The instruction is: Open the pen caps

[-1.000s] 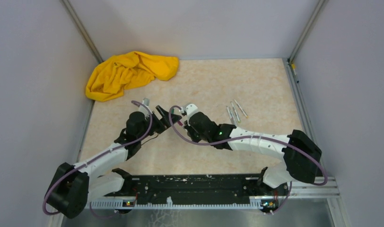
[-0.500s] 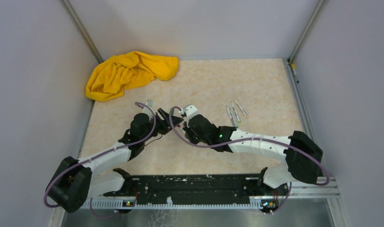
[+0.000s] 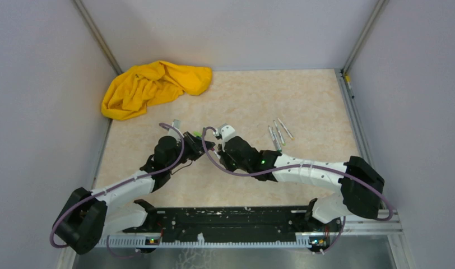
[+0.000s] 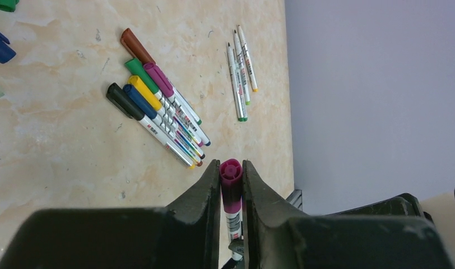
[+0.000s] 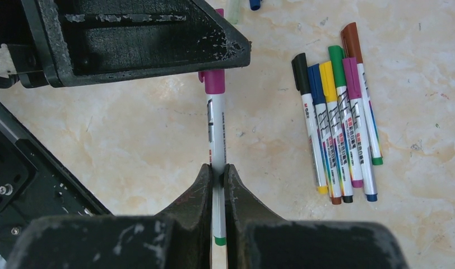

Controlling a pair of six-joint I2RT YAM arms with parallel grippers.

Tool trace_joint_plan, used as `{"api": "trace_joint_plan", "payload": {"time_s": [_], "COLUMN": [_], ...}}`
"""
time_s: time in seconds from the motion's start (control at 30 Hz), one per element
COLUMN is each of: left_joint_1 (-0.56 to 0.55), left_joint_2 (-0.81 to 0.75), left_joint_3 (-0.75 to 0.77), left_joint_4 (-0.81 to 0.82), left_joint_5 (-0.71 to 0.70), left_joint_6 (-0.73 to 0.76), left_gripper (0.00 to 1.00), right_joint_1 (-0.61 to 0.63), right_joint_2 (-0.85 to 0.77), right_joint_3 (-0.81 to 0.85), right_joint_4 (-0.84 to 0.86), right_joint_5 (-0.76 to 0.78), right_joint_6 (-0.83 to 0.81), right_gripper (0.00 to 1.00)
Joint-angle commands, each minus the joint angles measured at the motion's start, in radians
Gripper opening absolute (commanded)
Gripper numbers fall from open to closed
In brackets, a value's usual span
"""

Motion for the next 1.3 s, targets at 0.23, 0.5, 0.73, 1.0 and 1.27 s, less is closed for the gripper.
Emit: {"api": "trace_joint_plan", "payload": {"time_s": [0.23,0.5,0.73,1.0,1.27], "left_joint_1": [-0.022,-0.034,-0.052,-0.063,-0.063], "left_joint_2": [-0.024,-0.035,-0.015,-0.029,-0.04], "left_joint_3": [-0.021,-0.033,-0.044,-0.05,-0.058], "left_joint_4": [0.067,0.087,0.135,0.15,0.134], "left_joint_5": [0.01,0.017,0.028,0.027,-0.008], "left_joint_6": [0.016,0.015,-0.008,-0.021,-0.025], "left_gripper": [0.0,0.0,0.0,0.0,0.0], "right_joint_1": [0.014,0.015,0.014,0.014,0.014], "right_joint_2": [-0.073,-0.058,-0.033,-0.001,-0.01], "right_joint_3": [-0.027,-0.015,0.004,0.007,-0.012], "right_joint_4": [0.086,0.104,0.099,0.118,0.117], "right_joint_5": [0.014,0.001,0.005,0.001,0.004], "right_joint_6": [-0.001,-0.007,-0.014,-0.015,-0.013], "right_gripper": [0.0,0.19,0.2,0.19,0.0]}}
